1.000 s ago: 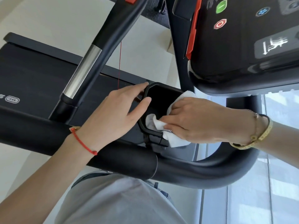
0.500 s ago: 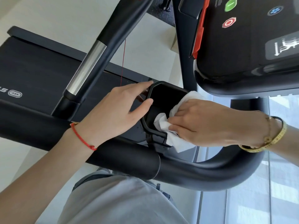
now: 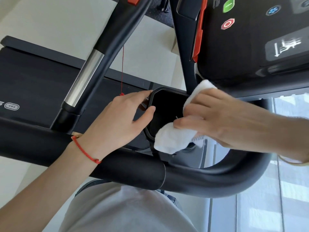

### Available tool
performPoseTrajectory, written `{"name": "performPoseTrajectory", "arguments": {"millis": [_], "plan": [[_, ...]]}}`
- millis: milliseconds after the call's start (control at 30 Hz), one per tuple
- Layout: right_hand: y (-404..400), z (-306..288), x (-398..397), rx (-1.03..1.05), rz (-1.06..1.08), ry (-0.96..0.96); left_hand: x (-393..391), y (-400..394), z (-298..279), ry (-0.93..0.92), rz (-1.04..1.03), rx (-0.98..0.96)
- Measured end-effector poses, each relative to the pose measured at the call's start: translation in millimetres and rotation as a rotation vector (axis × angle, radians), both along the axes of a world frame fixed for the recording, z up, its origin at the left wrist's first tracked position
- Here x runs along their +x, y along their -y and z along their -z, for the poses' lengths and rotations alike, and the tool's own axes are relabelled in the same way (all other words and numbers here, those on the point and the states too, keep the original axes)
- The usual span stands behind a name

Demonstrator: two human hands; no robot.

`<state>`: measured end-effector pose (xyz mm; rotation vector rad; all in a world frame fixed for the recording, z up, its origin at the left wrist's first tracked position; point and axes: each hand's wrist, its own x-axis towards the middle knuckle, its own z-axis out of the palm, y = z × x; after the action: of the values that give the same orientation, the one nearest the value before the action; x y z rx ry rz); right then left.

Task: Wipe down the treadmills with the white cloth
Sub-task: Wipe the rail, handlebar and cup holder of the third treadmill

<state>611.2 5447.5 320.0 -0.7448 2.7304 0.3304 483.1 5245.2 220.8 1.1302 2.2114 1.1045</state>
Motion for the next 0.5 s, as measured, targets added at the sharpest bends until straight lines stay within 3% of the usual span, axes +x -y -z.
{"name": "performPoseTrajectory", "arguments": {"millis": [267, 400, 500], "plan": [[4, 7, -32, 0.166, -0.301, -0.264, 1, -1, -2, 0.057, -0.040, 0.027], [-17, 22, -41, 0.280, -0.363, -0.181, 2, 0, -4, 0.063, -0.036, 0.025], [-29, 27, -39, 0.247, -0.364, -0.095, 4, 1, -5, 0.047, -0.035, 0.002]]}}
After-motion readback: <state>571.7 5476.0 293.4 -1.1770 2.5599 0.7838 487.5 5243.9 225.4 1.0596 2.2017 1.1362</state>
